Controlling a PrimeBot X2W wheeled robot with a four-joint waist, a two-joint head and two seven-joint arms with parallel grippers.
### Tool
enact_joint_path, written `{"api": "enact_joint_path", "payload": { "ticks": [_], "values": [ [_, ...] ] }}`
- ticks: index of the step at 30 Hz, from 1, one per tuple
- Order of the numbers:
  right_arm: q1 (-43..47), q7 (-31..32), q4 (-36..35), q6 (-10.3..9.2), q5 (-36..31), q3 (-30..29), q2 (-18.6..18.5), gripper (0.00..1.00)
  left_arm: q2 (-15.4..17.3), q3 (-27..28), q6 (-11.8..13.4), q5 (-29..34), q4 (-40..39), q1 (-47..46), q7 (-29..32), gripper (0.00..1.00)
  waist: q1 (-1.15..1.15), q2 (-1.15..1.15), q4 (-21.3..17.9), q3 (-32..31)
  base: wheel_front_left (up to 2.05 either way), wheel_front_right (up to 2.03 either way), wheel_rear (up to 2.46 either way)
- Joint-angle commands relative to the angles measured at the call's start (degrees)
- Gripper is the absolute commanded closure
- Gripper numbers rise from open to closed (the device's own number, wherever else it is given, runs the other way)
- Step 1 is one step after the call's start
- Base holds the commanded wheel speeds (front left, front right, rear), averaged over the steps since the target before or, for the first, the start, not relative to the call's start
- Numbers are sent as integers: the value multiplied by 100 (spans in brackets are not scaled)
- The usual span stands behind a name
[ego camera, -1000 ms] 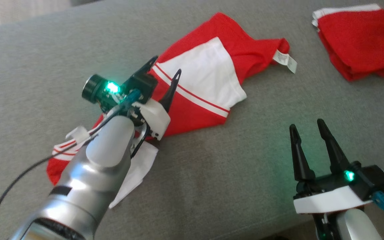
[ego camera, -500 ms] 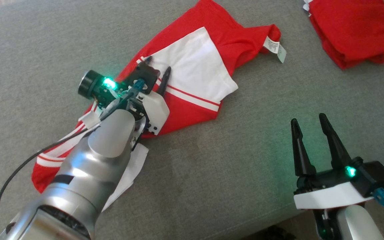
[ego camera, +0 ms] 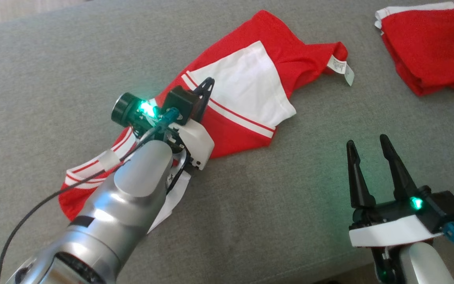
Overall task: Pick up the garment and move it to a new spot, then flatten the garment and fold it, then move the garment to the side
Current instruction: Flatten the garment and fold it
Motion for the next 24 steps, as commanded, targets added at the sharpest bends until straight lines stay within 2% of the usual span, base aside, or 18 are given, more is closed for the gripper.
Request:
{"api": "enact_joint_path", "payload": {
  "ticks": [1,2,3,4,7,9,16,24],
  "values": [
    [-36,-37,-150,42,-41,128,-69,0,82,36,126,-58,-123,-132,-27,100,1,0,91,-86,0,0,0],
    [-35,-37,-154,42,-41,146,-76,0,82,38,247,-53,-77,-155,-47,100,1,0,105,-89,0,0,0],
    [-38,-37,-156,42,-43,163,-83,0,82,56,370,-53,5,-171,-48,74,1,0,115,-87,0,0,0],
    [-44,-37,-157,42,-45,175,-85,0,82,71,472,-53,106,-186,-23,0,1,0,117,-80,0,0,0],
    [-69,-37,-166,42,-33,198,-87,0,146,113,674,-40,362,-255,-29,0,1,0,92,-30,0,0,0],
    [-54,-37,-169,42,-26,171,-104,0,211,167,716,-92,527,-273,15,0,1,0,77,5,0,0,0],
    [5,-37,-189,42,-24,61,-119,0,410,325,725,-287,870,-220,62,0,1,0,78,89,0,0,0],
    [14,-37,-151,42,-67,74,-101,0,331,638,695,-791,962,263,43,0,1,0,199,-3,0,0,0]
  ]
}}
